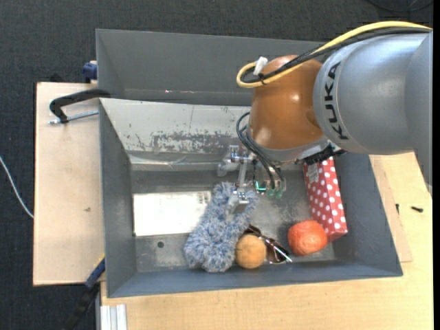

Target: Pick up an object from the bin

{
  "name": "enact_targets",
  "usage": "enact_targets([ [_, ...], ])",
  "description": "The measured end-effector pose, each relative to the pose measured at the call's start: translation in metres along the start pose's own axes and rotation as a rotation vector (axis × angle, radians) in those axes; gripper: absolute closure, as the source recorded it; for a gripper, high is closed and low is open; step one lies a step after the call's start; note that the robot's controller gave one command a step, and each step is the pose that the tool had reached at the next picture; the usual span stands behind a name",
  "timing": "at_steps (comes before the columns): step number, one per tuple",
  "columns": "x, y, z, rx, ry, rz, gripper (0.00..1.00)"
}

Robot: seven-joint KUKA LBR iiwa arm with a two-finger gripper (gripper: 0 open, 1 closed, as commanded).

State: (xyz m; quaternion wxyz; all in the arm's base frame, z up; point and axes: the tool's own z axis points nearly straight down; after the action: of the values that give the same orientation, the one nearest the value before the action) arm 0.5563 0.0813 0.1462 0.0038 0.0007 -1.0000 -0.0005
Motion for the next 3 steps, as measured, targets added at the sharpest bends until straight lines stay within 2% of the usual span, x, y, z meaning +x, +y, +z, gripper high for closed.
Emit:
enact_targets([
  [1, -0.001, 0.000, -0.004, -0.001, -0.007, 0.001, 0.00],
  [2, -0.016, -0.012, 0.068, -0.004, -0.012, -0.173, 1.00],
  [3, -0.021, -0.013, 0.068, -0.003, -0.033, -0.170, 0.00],
])
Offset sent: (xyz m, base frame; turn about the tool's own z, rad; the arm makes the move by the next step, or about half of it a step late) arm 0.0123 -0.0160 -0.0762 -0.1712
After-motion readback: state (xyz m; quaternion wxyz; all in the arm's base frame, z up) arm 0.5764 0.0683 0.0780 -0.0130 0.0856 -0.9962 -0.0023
